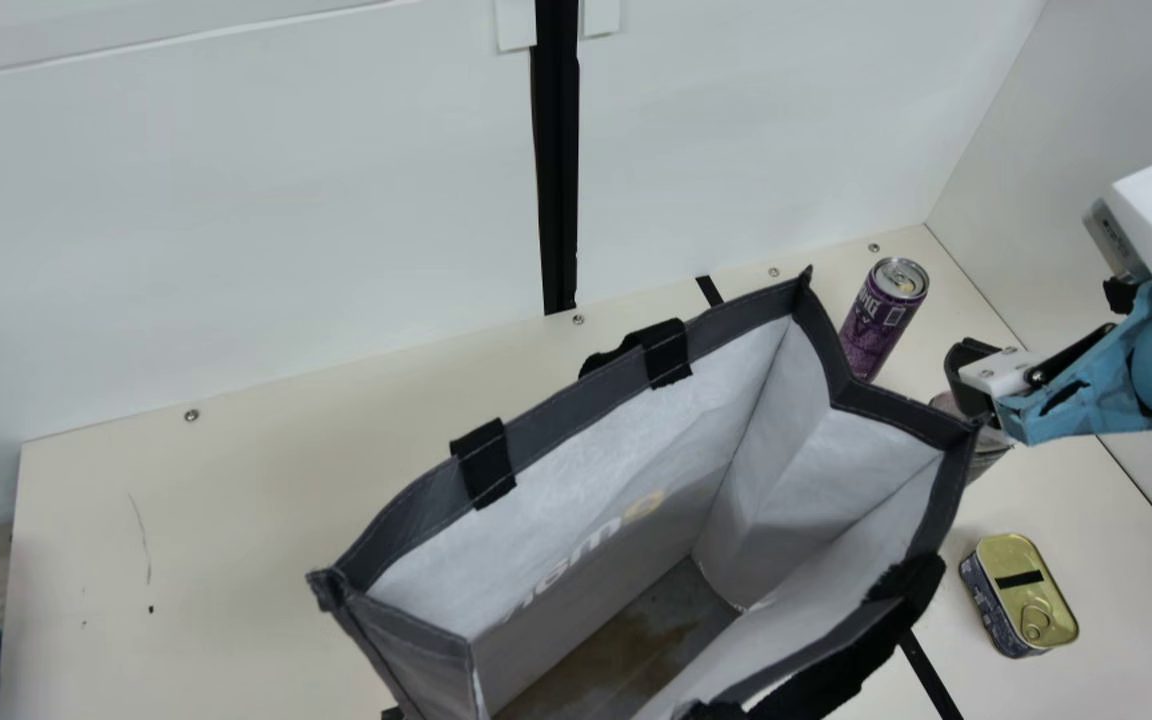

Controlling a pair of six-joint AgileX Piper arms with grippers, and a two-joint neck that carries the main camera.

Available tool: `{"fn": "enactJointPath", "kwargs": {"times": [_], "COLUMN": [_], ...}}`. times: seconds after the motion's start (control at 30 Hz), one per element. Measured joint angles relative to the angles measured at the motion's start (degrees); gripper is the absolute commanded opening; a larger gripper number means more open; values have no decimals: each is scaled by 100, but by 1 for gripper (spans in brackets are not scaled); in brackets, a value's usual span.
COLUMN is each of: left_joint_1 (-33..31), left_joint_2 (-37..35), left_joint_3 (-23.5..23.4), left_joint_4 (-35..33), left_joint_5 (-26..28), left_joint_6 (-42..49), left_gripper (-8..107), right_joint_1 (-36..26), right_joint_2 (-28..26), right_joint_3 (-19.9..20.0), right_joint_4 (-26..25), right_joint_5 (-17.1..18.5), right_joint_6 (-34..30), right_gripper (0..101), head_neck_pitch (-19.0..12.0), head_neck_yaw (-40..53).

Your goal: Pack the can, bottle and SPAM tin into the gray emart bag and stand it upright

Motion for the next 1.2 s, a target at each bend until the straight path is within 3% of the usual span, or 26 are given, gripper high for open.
{"fn": "enactJointPath", "kwargs": {"times": [1.2], "left_joint_1": [-1281], "left_joint_2": [1277], "left_joint_3": [-1183], "left_joint_4": [173], "left_joint_5": [-629], "left_joint_6": [79], "left_gripper": [90], "right_joint_1": [0], "right_joint_2": [0], "right_joint_3": [0], "right_joint_4": [0], "right_joint_5": [0], "right_joint_6": [0], "right_gripper": [95], "head_neck_pitch": [-9], "head_neck_yaw": [0]}}
